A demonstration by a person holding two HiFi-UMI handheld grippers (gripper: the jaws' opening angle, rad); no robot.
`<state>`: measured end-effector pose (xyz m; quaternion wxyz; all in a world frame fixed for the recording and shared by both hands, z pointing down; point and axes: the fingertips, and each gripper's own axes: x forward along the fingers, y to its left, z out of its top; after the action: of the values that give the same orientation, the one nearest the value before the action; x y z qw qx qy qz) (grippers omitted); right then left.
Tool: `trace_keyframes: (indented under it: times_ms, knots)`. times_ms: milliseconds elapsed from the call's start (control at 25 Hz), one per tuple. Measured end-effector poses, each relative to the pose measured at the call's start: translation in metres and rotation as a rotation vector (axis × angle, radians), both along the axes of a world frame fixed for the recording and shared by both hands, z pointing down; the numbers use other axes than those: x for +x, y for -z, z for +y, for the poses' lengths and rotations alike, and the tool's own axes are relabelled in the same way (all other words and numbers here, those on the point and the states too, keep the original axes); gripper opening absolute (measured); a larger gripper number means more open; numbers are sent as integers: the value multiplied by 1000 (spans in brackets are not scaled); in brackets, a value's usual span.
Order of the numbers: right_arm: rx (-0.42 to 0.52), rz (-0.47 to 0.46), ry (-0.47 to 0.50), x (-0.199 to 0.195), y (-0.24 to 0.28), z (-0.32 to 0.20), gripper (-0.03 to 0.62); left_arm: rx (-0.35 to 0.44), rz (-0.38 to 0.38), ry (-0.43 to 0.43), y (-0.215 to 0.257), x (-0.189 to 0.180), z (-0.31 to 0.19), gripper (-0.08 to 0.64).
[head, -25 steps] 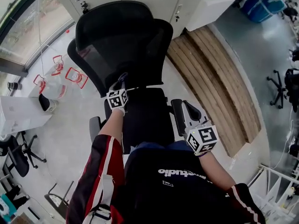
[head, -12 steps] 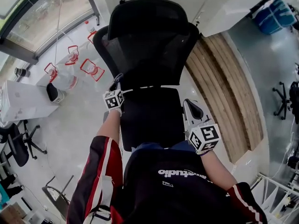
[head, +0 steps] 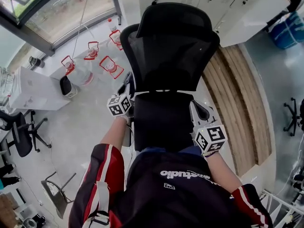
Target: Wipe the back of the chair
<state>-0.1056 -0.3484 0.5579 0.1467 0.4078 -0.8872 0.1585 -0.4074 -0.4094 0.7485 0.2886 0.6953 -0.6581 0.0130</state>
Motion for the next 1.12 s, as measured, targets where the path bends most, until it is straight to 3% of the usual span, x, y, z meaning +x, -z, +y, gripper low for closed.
trace_keyframes:
  times_ms: [160,400,600,800,1000,1120]
  knots:
    - [34,-31,-9,-8,20,11,14,86,21,-63,64,16,28,60]
    - [92,-72,-44,-3,65,35,12,173,-127,-227,175,62,91,60]
    - [189,-134,-40,-8,126,69,12,283,-116,-251,258,101,132,60]
    - [173,-120,-65,8,129,88,13,340,-73,-289,285,134,151,60]
    - [166,-125,-73,33,130,108,13,332,-52,-285,283,153,173,60]
    - [170,-133,-73,51,132,120,14,322,37,-277,283,168,194,60]
